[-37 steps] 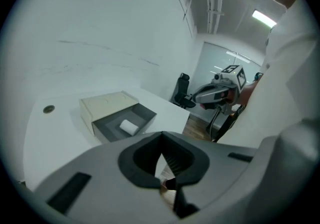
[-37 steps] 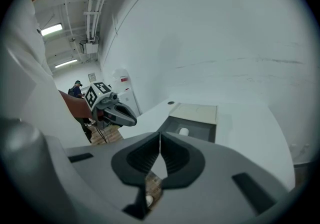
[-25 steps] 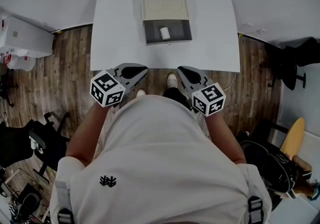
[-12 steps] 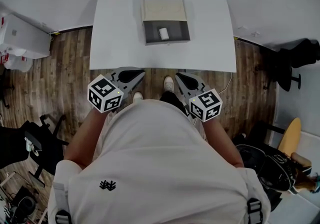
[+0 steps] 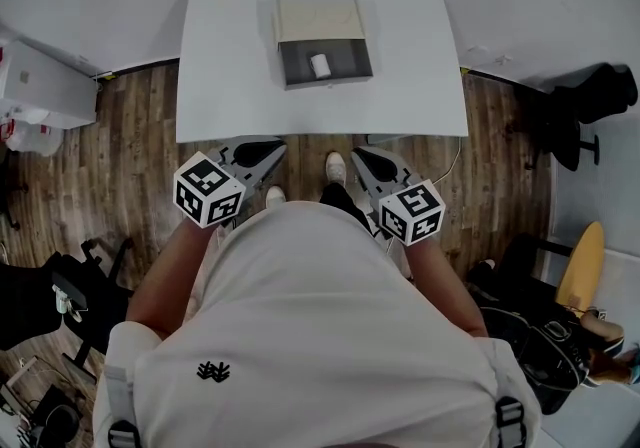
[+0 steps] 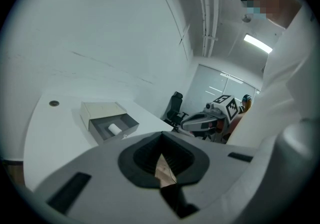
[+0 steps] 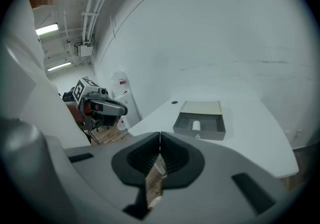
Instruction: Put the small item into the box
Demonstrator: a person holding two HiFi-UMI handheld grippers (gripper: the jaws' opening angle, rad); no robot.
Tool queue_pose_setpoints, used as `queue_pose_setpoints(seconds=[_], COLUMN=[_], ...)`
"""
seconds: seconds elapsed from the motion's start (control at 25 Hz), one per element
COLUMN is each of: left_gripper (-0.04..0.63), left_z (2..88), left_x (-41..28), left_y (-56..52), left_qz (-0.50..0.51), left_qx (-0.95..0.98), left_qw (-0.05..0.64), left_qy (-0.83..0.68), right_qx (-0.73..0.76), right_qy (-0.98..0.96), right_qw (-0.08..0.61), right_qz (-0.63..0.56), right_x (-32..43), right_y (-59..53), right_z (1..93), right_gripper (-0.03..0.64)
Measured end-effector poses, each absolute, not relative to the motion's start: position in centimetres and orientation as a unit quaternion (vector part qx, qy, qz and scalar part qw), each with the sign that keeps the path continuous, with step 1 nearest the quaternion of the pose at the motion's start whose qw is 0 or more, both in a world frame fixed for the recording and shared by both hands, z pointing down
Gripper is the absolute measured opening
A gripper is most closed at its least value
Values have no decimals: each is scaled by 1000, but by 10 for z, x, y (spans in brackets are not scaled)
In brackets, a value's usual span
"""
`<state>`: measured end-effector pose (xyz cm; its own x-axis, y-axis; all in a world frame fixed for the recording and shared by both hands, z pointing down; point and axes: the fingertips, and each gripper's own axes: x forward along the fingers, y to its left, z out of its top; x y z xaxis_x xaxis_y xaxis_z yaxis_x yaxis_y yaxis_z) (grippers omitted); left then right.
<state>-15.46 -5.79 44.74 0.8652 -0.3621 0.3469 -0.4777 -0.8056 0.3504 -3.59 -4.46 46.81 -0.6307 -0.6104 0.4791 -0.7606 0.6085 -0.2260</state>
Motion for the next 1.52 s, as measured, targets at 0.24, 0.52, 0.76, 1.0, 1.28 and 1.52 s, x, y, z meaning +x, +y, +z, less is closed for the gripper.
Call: queue_pose_setpoints(seconds=[0.24, 0.52, 0.76, 1.0, 1.28, 1.52], left_gripper=[6, 6, 6, 6, 6, 6], left_z=[444, 452, 454, 453, 455, 458], left_x=[-157, -165, -174, -182, -186, -187], left_y=[-49, -51, -48, -42, -38, -37], left_qz=[133, 131, 131, 126, 127, 127], left_qx=[944, 940, 937, 936, 935, 934], left_qw=[212, 225, 228, 229, 232, 235], left_qy=[-215, -222, -232, -237, -237, -237], right_qx=[397, 390, 383, 378, 380, 378], right_qy=[-876, -880, -883, -885, -884, -885], right_qw=[177, 179, 185, 188, 192, 196], right_qz=[207, 206, 202, 194, 192, 190], right_x=[-42, -48, -55, -62, -64, -66], right_y=[-35, -38, -38, -36, -34, -32], right_z=[466, 468, 469, 465, 466, 466], right_gripper=[8, 8, 7, 6, 6, 6])
